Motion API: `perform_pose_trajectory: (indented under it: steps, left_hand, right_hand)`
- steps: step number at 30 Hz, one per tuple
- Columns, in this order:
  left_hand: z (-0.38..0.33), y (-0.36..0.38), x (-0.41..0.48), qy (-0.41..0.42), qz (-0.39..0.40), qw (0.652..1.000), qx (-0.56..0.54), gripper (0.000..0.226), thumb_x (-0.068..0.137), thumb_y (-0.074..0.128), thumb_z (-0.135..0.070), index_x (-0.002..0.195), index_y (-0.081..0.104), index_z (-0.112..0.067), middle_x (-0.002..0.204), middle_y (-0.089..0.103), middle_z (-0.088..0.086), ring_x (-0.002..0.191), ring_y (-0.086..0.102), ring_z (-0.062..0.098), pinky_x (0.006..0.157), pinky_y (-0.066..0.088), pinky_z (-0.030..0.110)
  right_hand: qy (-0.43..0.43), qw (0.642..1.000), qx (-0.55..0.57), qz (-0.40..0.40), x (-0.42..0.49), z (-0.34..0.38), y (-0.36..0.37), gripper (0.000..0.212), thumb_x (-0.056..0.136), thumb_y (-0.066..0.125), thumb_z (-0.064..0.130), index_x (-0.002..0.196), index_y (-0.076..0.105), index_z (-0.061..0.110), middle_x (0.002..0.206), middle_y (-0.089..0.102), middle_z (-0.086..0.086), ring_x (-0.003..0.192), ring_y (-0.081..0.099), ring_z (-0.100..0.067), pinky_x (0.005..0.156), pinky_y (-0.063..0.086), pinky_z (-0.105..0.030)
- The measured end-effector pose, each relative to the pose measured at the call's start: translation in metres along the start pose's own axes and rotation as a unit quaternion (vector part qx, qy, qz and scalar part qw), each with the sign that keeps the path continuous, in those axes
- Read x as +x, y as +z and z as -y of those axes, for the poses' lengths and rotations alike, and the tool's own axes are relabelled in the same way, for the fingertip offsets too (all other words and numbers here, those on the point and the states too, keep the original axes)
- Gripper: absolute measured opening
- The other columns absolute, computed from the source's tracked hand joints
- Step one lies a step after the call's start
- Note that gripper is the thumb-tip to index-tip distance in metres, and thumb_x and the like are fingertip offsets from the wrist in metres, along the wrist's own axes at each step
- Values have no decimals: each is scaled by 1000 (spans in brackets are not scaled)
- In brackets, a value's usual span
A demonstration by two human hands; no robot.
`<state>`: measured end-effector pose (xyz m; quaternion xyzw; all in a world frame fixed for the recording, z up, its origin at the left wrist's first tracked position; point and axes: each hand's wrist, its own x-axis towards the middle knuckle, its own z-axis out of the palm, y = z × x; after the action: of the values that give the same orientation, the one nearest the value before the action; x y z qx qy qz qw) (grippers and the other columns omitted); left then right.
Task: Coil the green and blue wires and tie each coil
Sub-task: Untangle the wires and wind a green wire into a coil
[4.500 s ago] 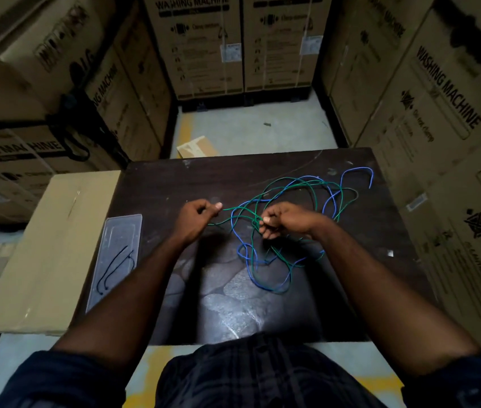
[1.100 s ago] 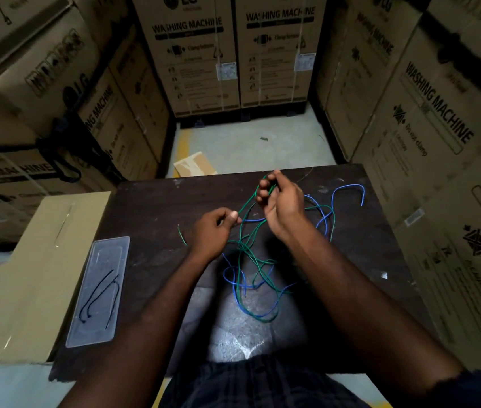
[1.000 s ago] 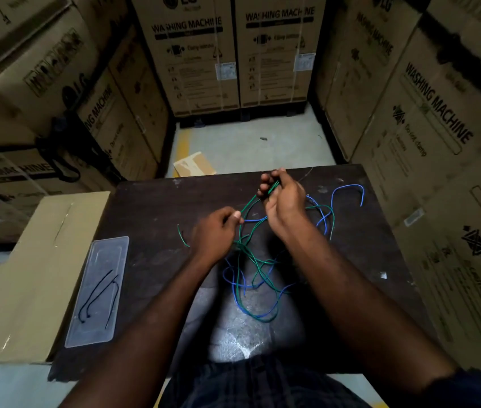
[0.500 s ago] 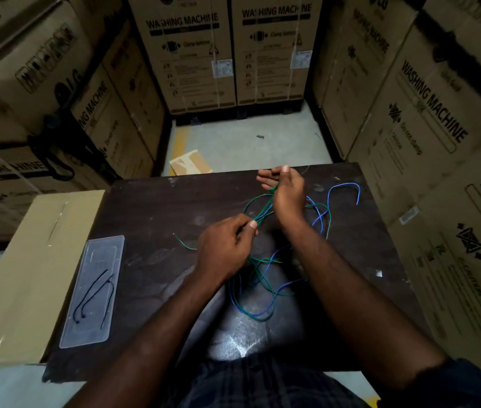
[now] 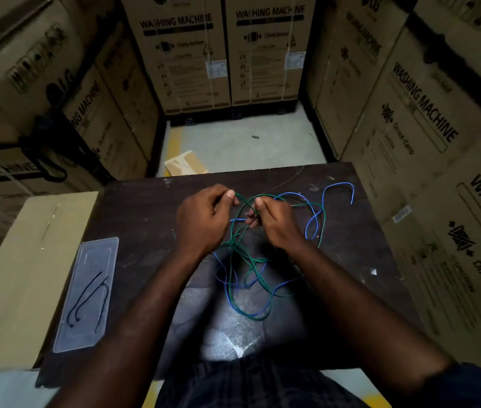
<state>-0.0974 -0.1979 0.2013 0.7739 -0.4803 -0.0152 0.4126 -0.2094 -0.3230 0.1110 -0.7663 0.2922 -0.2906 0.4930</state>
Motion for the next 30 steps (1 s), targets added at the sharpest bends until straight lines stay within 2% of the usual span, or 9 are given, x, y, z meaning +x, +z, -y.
perform_pose_trajectory:
  steps: [3,6,9,11,15,19,23,27,30]
  left_hand:
    - [9,-3,9,-29,-25,999,10,20,93,54,-32,80,66,-23,60,59,-2,54,51,10,54,38,30]
    - [19,-3,15,-66,-50,996,34,21,92,54,-35,80,67,-23,59,58,-3,56,53,14,54,38,31]
    - [29,-2,18,-103,-67,991,47,22,90,53,-39,83,69,-25,64,63,-1,63,58,17,57,43,32]
    - [41,2,19,-134,-50,989,48,22,90,53,-40,84,70,-26,70,67,-1,70,62,19,61,45,32]
    - [67,11,18,-183,49,982,-3,22,91,55,-36,78,71,-28,85,73,-4,85,65,16,75,48,31]
    - [75,16,10,-208,98,972,-53,23,94,57,-26,74,70,-25,80,69,-4,80,61,12,71,41,25]
    - [72,16,12,-216,118,963,-112,26,95,56,-19,73,68,-23,74,66,-5,70,54,3,69,40,23]
    - [66,13,10,-220,151,954,-134,29,95,54,-12,70,65,-22,51,59,-18,54,49,-10,60,37,14]
    - [62,13,5,-229,181,943,-160,27,96,49,-4,75,63,-11,39,51,-15,41,44,-11,47,31,5]
  right_hand:
    - [45,993,92,66,-10,13,4,40,96,36,38,72,57,14,58,63,-6,49,59,-23,54,49,-36]
    - [36,988,69,131,-14,22,5,42,97,35,37,68,55,15,51,56,-4,44,51,-19,50,41,-29]
    - [37,984,90,150,-11,33,2,41,98,35,35,67,53,14,46,50,-3,38,44,-14,43,35,-25]
    - [48,980,118,154,-10,38,3,40,100,36,31,66,51,15,46,46,-3,36,39,-12,40,33,-22]
    - [99,950,251,160,-13,46,8,37,103,37,25,69,47,13,46,40,2,38,34,-10,41,33,-22]
    - [94,923,337,157,-15,50,12,27,99,40,18,77,49,7,49,51,6,41,47,-9,47,44,-23]
    - [67,895,403,180,-17,57,11,10,92,45,10,90,51,4,63,65,3,53,62,-10,58,51,-20]
    - [41,854,484,186,-14,62,7,16,85,50,0,101,52,1,89,72,-10,76,70,-19,74,56,-27]
    - [18,856,488,172,-10,63,2,27,80,54,-9,105,50,-1,103,70,-16,87,70,-25,80,56,-31]
